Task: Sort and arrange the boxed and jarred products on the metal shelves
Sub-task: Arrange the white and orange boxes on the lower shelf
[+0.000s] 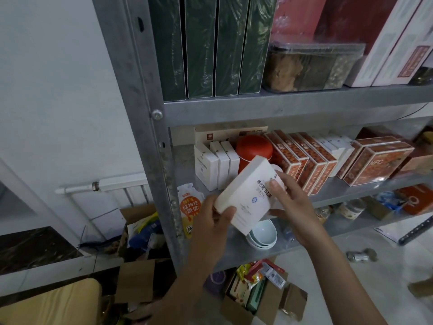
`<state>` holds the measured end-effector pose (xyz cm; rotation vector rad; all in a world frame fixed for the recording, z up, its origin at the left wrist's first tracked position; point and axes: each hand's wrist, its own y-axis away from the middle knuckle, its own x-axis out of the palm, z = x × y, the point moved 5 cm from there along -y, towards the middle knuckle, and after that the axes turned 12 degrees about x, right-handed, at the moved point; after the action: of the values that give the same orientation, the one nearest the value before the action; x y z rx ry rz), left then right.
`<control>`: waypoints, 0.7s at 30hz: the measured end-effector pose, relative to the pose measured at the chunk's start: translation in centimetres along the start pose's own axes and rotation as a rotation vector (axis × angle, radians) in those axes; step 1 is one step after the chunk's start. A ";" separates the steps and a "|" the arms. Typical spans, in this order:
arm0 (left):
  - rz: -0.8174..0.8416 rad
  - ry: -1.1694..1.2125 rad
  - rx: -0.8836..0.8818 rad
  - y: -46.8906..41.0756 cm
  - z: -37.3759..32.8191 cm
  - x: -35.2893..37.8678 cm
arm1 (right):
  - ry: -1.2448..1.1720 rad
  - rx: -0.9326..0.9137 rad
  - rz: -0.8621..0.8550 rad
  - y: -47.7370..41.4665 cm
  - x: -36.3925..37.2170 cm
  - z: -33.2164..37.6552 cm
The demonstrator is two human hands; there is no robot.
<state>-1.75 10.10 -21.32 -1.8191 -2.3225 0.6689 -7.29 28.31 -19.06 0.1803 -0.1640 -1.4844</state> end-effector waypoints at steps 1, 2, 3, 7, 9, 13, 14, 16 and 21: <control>0.010 0.081 -0.058 -0.4 0.4 -0.4 | -0.010 0.001 0.044 0.0 -0.5 0.0; 0.016 0.132 -0.106 -0.7 0.8 -0.7 | -0.032 0.007 0.102 0.0 -1.0 0.1; 0.029 0.167 -0.152 -0.9 1.2 -0.9 | -0.058 0.018 0.166 0.0 -1.4 0.1; 0.104 0.386 -0.342 -1.3 2.7 -0.6 | -0.117 0.035 0.243 0.1 -1.7 0.2; 0.121 0.281 -0.325 -1.5 2.9 -0.5 | -0.126 0.028 0.138 0.1 -1.7 0.2; 0.281 -0.296 0.029 -1.0 2.6 0.7 | -0.156 0.007 -0.044 0.2 -1.6 0.3; 0.348 -0.340 0.101 -0.6 2.4 1.4 | -0.144 -0.003 -0.075 0.2 -1.5 0.4; 0.424 -0.307 0.123 -0.1 2.4 2.1 | -0.094 -0.035 -0.115 0.2 -1.2 0.8; 0.436 0.295 -0.259 -0.1 2.2 2.0 | -0.031 -0.107 -0.015 0.0 -0.8 1.4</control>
<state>-3.19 11.40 -23.65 -2.3823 -1.9095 0.1193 -7.63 29.09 -17.64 0.0723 -0.1085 -1.5072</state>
